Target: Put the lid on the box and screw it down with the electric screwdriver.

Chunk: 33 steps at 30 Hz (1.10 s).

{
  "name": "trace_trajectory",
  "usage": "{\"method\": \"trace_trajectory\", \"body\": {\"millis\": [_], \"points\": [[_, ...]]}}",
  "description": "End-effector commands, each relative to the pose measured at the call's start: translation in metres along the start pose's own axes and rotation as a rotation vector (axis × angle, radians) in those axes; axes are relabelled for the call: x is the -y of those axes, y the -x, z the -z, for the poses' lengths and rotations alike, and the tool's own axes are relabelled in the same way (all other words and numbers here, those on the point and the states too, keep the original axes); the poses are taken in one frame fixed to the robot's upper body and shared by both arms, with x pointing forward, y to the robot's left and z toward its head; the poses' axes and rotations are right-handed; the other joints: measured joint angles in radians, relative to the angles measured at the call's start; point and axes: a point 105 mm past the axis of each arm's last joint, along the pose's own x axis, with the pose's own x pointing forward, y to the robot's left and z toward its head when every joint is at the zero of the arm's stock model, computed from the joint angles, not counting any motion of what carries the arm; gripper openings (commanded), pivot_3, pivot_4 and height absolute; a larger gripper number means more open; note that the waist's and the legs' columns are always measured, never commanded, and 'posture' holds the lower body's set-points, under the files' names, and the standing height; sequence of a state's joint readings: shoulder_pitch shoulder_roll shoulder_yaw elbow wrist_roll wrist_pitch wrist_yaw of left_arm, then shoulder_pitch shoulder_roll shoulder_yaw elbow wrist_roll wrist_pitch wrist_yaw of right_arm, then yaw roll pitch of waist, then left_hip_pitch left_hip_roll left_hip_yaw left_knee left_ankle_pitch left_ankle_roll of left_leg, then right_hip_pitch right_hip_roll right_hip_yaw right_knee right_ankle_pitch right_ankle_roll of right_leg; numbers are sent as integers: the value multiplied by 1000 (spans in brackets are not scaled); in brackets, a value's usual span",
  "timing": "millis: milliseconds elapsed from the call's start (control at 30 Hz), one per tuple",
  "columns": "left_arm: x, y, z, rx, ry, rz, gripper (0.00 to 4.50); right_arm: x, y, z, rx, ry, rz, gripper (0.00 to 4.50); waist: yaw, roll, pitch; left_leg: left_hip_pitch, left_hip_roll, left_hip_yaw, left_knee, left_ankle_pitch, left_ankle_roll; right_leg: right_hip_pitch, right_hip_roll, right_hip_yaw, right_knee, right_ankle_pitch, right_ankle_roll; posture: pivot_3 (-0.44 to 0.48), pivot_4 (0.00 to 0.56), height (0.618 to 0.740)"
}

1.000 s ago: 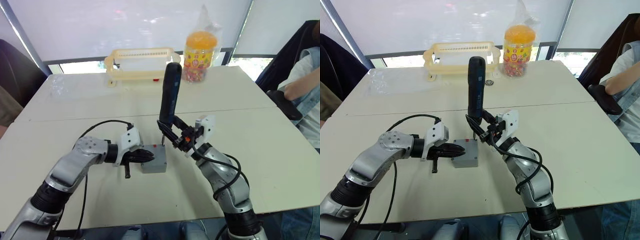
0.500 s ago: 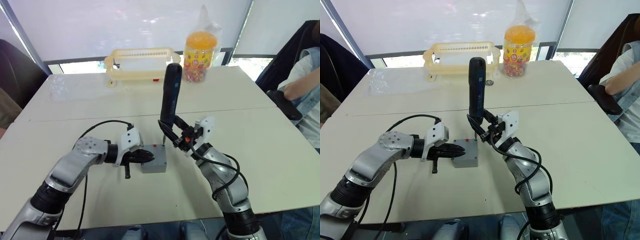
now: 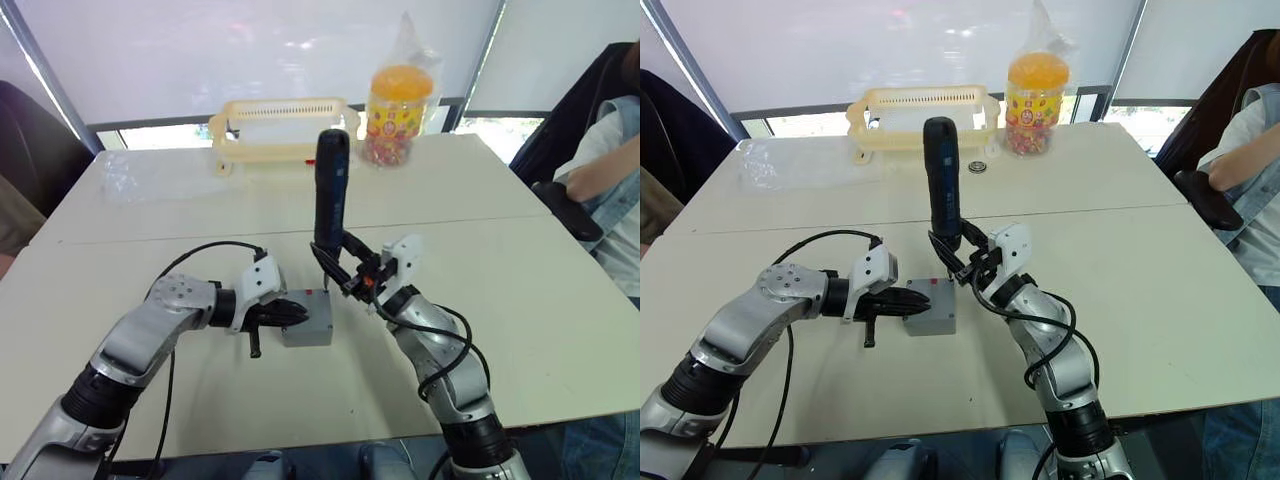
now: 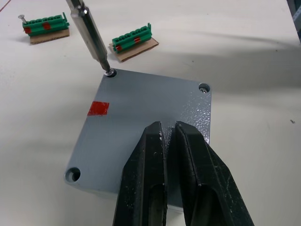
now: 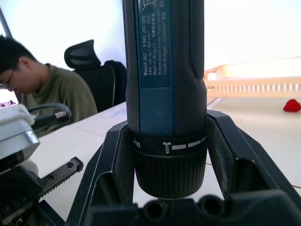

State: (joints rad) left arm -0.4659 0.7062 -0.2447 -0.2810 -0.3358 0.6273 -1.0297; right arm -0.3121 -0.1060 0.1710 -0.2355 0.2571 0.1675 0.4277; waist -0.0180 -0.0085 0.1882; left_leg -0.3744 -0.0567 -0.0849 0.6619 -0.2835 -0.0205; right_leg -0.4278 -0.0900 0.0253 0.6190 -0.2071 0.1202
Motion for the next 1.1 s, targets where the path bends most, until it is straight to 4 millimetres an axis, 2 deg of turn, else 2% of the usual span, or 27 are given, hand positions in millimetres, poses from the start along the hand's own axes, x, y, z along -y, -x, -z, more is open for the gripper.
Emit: {"method": "trace_trajectory", "body": {"millis": [33,300,900,1100], "points": [[3,-3,10,-33,28,6,412,-1,-4,-13,54,40,-4,1789,0,0,0,0,0,0,0,0,0,0,0,0,0,0,0,0,150,740],[3,-2,10,-34,30,7,412,1,0,-6,24,33,5,1789,0,0,0,0,0,0,0,0,0,0,0,0,0,0,0,0,150,740],[6,-1,18,-64,38,11,412,-1,12,27,-117,73,-19,1789,1,0,-4,2,0,0,0,0,0,2,0,0,0,0,0,0,150,740],[6,-2,17,-62,35,13,412,1,16,32,-147,49,-8,1789,1,0,-13,2,0,-1,0,0,0,3,0,0,-1,0,0,0,150,740]]}}
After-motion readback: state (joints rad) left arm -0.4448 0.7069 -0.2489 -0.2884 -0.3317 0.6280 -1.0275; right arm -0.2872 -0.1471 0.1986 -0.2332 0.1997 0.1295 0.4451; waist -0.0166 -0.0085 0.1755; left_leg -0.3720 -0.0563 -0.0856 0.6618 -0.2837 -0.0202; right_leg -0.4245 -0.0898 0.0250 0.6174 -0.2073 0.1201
